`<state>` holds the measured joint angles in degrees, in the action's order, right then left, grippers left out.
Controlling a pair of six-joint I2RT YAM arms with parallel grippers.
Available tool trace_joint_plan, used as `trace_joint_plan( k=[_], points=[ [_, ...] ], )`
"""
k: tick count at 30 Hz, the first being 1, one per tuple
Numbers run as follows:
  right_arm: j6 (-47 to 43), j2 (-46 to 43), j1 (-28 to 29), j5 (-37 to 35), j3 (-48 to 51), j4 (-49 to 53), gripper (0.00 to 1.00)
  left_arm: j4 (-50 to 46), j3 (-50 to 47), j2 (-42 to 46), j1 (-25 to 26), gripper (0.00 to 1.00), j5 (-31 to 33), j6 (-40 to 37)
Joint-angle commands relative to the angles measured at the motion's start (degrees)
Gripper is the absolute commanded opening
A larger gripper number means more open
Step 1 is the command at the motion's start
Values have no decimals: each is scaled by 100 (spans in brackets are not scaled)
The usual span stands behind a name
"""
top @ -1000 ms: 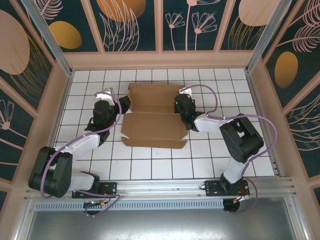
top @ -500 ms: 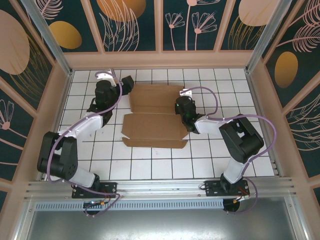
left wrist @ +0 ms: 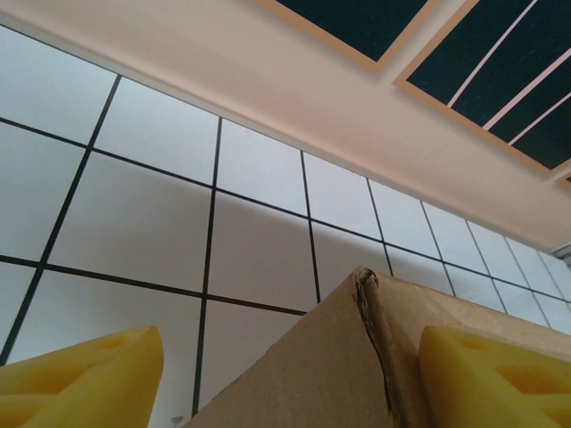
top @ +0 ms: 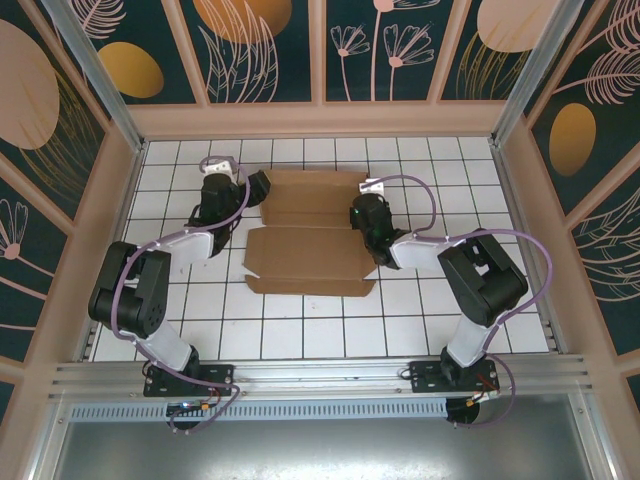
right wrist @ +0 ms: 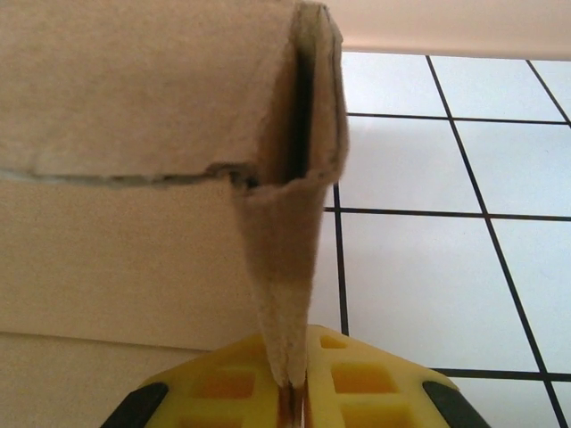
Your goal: Fold the paper box
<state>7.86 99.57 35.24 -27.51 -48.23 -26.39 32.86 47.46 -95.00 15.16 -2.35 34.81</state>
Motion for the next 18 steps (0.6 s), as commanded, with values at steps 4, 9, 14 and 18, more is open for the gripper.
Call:
trace_joint_plan(
  k=[4,9,14,18],
  points=[
    [-49,-275,0,237,247,-58,32,-491,-335,-198,-15,71,58,79],
    [-249,-992,-35,831,679,-470,71,-623,-172,-154,-13,71,32,81],
    [-496,-2016,-188,1733,1324,-1133,80,-766,-46,-199,-14,71,49,10],
    [-314,-2372,-586,2627,1290,-1128,80,-783,-19,-261,-17,71,36,-31]
  ],
)
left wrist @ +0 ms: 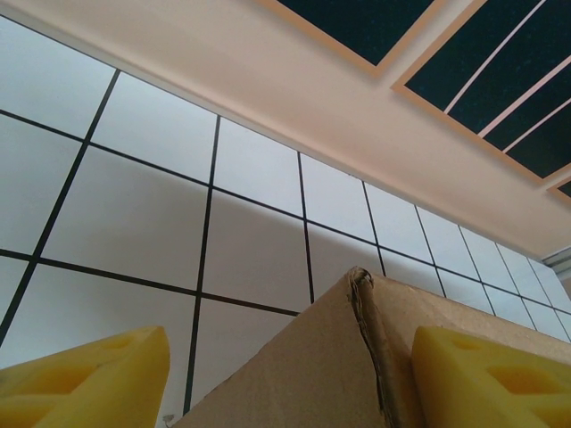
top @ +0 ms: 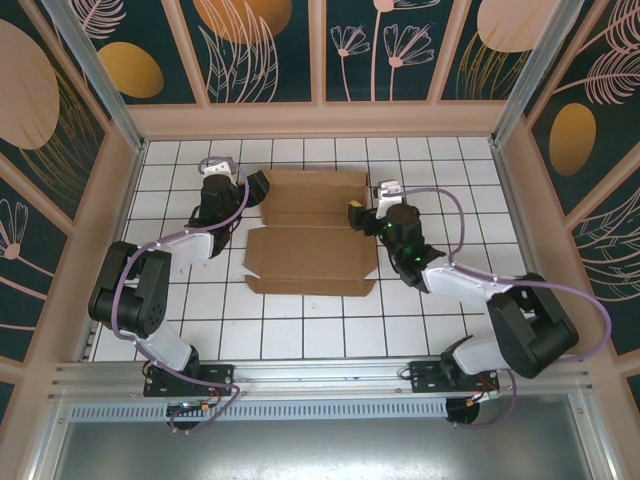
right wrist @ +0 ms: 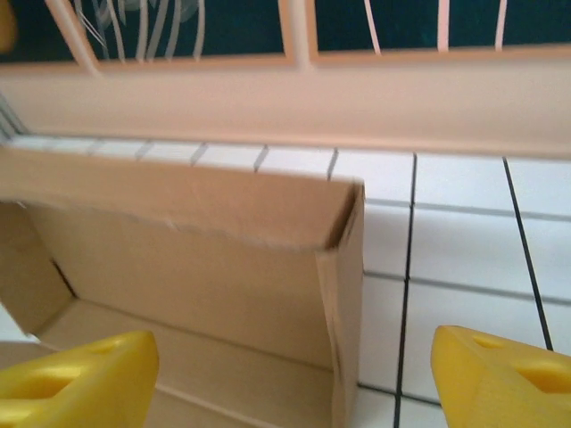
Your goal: Fold the paper box
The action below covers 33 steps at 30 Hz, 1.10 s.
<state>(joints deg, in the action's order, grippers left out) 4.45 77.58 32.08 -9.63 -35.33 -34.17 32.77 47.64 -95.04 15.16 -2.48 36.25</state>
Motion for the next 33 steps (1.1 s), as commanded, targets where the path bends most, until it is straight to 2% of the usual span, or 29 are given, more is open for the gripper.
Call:
trace_joint_plan(
  k=[1,9,12,16,17,21,26,31,33],
  points=[
    [113,-125,-394,1059,-147,-229,79,-769,-28,-268,-18,71,28,-188],
    [472,889,-811,1197,-1457,772,66,-796,52,-278,-16,70,-9,-180],
    [598,1237,-837,1297,-1610,964,56,-831,79,-278,-16,68,-19,-177],
    [882,1392,-812,1535,-1415,863,38,-820,129,-280,-14,61,-200,-126],
    [924,1399,-800,1568,-1373,839,37,-821,132,-280,-16,60,-253,-122],
    [818,1256,-764,1293,-1452,1102,41,-875,189,-279,-22,59,-315,-151],
    [235,650,-772,901,-1692,1549,61,-1223,546,46,-36,75,-221,-297],
    [-436,508,-717,562,-2284,2322,63,-1544,773,650,-47,80,34,-437],
    [-900,454,-634,656,-2301,2279,63,-1814,852,913,-48,81,240,-516]
  ],
)
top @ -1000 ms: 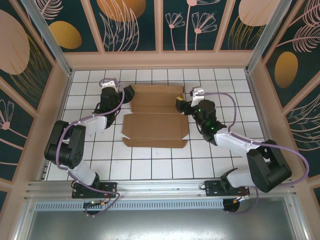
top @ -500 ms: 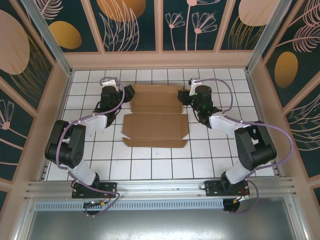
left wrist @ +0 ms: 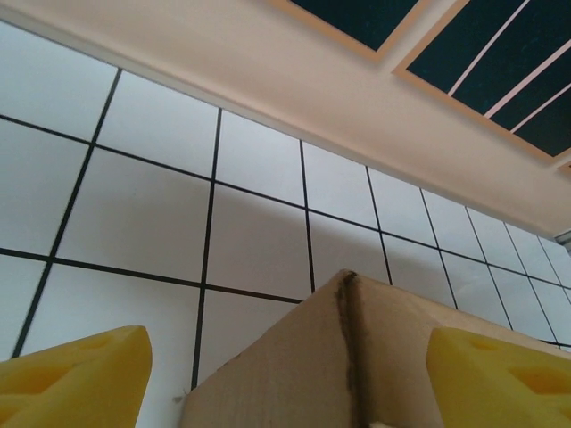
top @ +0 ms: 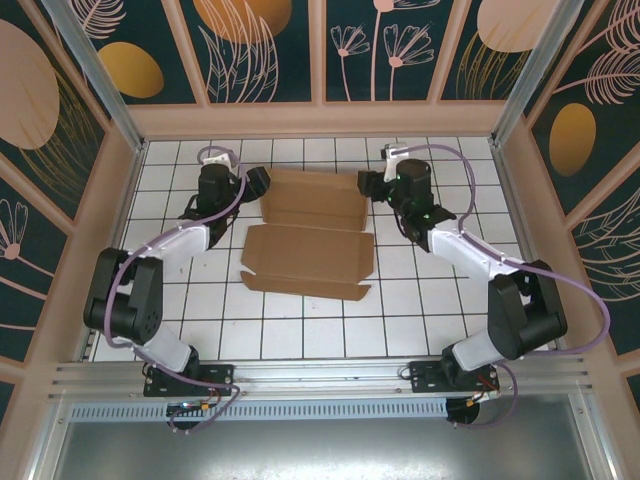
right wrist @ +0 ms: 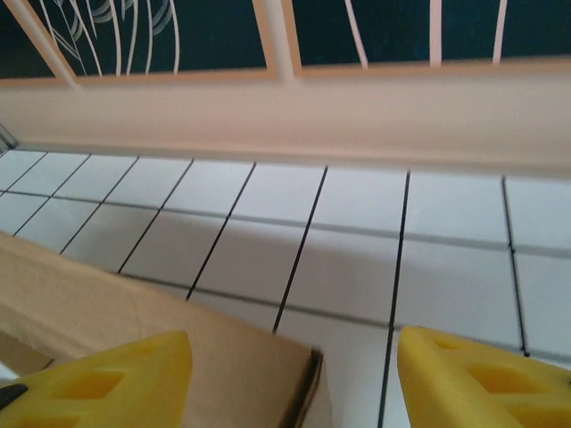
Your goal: Fold the paper box
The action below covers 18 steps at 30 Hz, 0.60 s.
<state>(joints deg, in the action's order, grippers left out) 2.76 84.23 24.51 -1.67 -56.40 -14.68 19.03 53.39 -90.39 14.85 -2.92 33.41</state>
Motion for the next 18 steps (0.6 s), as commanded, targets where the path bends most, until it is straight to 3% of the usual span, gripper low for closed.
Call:
trace_joint_plan(
  k=[1,6,9,12,18],
  points=[
    [-1065,-249,226,-125,-151,217,65,-571,380,601,-17,81,358,-255],
    [-2368,316,798,-596,-811,764,71,-1083,102,1487,-17,81,555,80],
    [-3012,654,1107,-631,-1032,783,81,-1279,-263,2030,-13,80,480,289],
    [-3384,1012,1306,-544,-1339,884,86,-1399,-706,2600,-16,80,316,307],
    [-3707,1855,1376,-732,-2016,1190,82,-1683,-1205,3441,-17,79,1,411]
  ],
)
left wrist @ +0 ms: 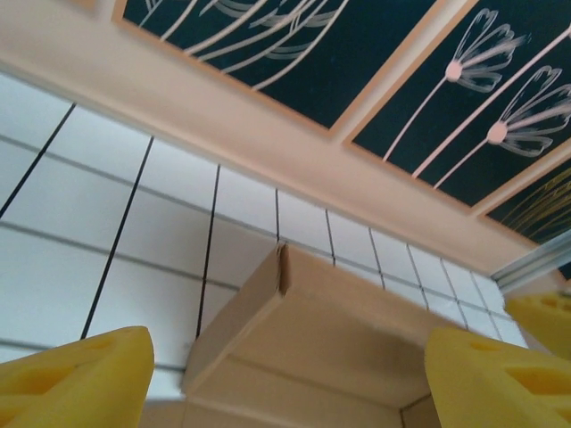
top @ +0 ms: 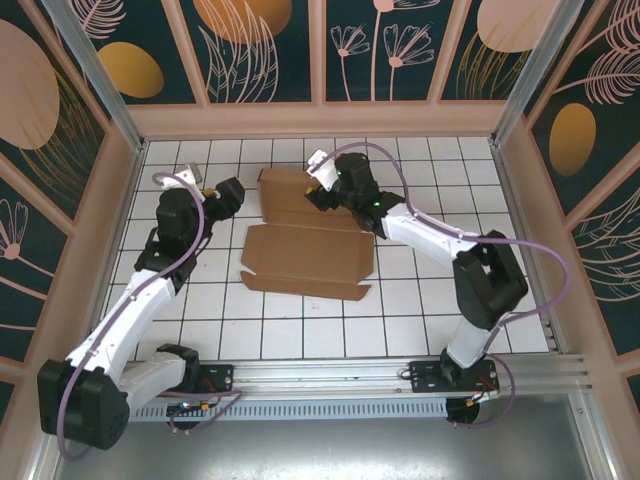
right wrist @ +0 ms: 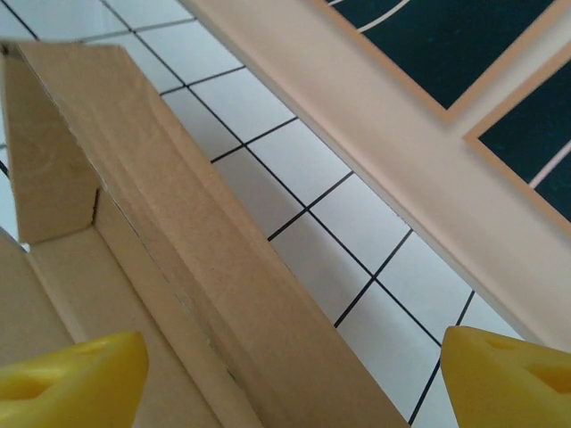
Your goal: Fold the paper box
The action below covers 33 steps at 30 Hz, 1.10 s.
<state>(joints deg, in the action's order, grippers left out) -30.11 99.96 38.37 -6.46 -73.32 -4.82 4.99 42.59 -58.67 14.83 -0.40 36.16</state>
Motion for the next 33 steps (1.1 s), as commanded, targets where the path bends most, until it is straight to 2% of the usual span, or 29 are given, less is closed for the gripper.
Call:
trace_joint_plan(
  k=[1,5,8,12,15,20,25,29,31,33],
  points=[
    [-449,394,-29,-393,-380,147,79,-340,-143,351,-14,78,-303,143],
    [-341,819,-196,-449,-775,291,64,-608,-43,650,-8,78,-421,33],
    [-19,955,-537,397,-1015,625,58,-763,118,726,-12,78,-487,-67],
    [974,1399,-1232,1638,-1713,1398,47,-859,300,653,-8,78,-509,-65],
    [1640,1825,-1645,2129,-2101,1883,40,-834,345,573,-14,78,-499,-23],
    [2476,2003,-2106,2825,-1695,1765,35,-754,309,541,-12,77,-400,86],
    [3445,1457,-2128,2634,-715,1124,39,-802,364,665,-15,77,-157,94],
    [5137,780,-2038,2281,349,551,41,-854,442,803,-15,78,46,74],
    [6067,327,-1842,1983,1016,171,54,-909,488,816,-15,78,126,71],
    [6901,-296,-1359,1695,1817,-432,64,-914,460,836,-15,78,199,103]
  ],
)
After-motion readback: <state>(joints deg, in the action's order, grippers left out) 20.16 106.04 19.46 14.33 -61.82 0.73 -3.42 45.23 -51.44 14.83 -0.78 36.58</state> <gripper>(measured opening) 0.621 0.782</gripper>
